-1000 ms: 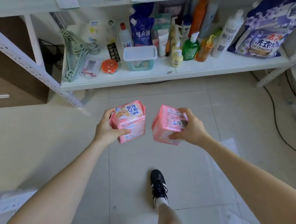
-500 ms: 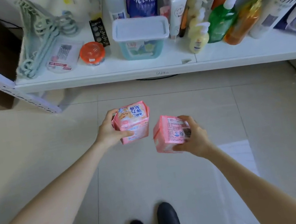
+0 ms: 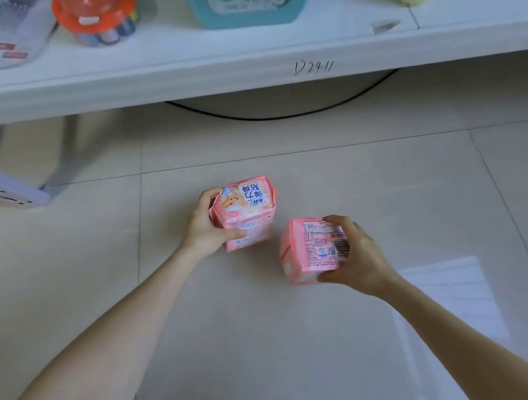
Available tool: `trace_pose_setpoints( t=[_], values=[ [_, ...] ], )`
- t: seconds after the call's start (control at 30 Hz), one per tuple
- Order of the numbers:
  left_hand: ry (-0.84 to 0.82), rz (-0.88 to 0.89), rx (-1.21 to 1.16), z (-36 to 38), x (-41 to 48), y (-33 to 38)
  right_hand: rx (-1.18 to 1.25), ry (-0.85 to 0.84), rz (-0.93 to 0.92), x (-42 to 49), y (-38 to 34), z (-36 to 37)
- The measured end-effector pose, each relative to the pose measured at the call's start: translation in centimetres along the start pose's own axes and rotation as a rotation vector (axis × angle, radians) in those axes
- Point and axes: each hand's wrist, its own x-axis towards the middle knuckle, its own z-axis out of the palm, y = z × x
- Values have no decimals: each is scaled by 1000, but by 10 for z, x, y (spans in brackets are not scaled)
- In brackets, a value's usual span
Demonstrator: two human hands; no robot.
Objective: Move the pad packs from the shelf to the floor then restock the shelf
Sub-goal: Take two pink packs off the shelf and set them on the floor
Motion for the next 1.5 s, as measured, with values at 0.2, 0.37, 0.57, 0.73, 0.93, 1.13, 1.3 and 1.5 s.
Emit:
trace_pose_setpoints(
  t=[0.2,0.37,0.57,0.73,0.93,1.13,1.3,1.5],
  values=[
    [-43,21,-68,6,12,-22,-58,8,-30,7,25,22],
    [-138,-57,-130,2,4,-20,-45,-39,-11,-2,28,38],
    [-109,-151,-254,3,2,-16,27,-99,-9,-7,18,64],
    [-98,-181,-255,5,4,-14,46,-112,-42,4,3,84],
    [-86,-177,-185,6,3,-11,46,-80,-54,18,-12,95],
    [-80,-182,-130,6,3,-8,48,-60,-46,20,-15,97],
    [-72,-171,-84,6,5,-11,35,-36,-46,21,-13,99],
    [-22,-79,279,-5,-3,-11,-52,-66,-37,8,-18,89]
  ],
)
